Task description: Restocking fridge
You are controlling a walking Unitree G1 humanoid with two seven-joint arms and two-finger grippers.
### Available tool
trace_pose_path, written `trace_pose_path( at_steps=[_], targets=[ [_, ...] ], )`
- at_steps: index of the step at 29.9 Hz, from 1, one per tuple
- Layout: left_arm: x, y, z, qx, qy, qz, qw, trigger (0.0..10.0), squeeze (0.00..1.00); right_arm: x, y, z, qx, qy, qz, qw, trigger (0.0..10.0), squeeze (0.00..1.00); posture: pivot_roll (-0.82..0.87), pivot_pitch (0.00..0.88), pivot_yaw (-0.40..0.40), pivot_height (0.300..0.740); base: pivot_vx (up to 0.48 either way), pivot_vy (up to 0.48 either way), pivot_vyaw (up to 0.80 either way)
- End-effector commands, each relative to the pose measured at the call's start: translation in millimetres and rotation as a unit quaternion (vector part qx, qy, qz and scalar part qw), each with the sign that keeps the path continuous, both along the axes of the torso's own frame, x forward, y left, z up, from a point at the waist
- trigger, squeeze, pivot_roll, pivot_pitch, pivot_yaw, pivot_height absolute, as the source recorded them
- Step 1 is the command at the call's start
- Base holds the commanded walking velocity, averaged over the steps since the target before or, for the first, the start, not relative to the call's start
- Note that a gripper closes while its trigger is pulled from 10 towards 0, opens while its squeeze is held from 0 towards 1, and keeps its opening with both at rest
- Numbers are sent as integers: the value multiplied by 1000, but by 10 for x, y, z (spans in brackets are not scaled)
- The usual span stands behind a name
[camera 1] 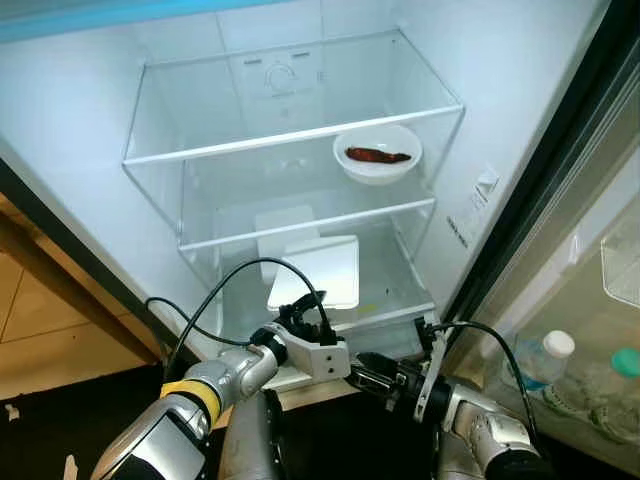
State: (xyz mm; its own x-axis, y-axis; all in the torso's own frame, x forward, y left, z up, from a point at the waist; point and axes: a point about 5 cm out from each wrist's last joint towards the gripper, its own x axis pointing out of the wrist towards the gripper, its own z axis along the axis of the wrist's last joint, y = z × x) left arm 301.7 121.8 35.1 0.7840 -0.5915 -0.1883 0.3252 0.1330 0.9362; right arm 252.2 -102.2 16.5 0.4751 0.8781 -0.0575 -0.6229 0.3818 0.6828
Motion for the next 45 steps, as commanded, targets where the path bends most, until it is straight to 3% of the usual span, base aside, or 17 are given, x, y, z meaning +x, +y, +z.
trace_pose_path(
  at_steps=[1, 10, 12, 25, 27, 31, 40, 45],
  targets=[
    [-43, 70, -50, 34, -6, -15, 999, 10000, 0, 49, 127, 156, 40, -28, 1, 999, 10000, 0, -12, 204, 44, 410, 0, 0, 0],
    [94, 268, 106, 55, -72, 18, 996, 10000, 0, 17, 223, 375, 66, -60, 0, 996, 10000, 0, -11, 292, 58, 410, 0, 0, 0],
    [133, 316, 154, 57, -88, 28, 994, 10000, 0, -12, 250, 462, 72, -72, -1, 995, 10000, 0, -18, 349, 66, 410, 0, 0, 0],
    [295, 296, 301, 79, -140, 46, 986, 10000, 0, -86, 203, 744, 86, -99, -24, 991, 10000, 0, -51, 455, 83, 410, 0, 0, 0],
    [414, 301, 483, 72, -181, 57, 979, 10000, 0, -136, 183, 803, 88, -101, -28, 991, 10000, 0, -56, 481, 84, 410, 0, 0, 0],
    [515, 329, 664, 59, -214, 71, 972, 10000, 0, -184, 187, 844, 91, -100, -29, 990, 10000, 0, -61, 496, 81, 410, 0, 0, 0],
    [643, 473, 962, 40, -274, 105, 955, 10000, 0, -291, 220, 935, 101, -99, -24, 990, 10000, 0, -74, 528, 83, 410, 0, 0, 0],
    [677, 519, 1023, 42, -282, 118, 951, 10000, 0, -339, 227, 973, 104, -97, -25, 989, 10000, 0, -80, 544, 86, 410, 0, 0, 0]
  ],
)
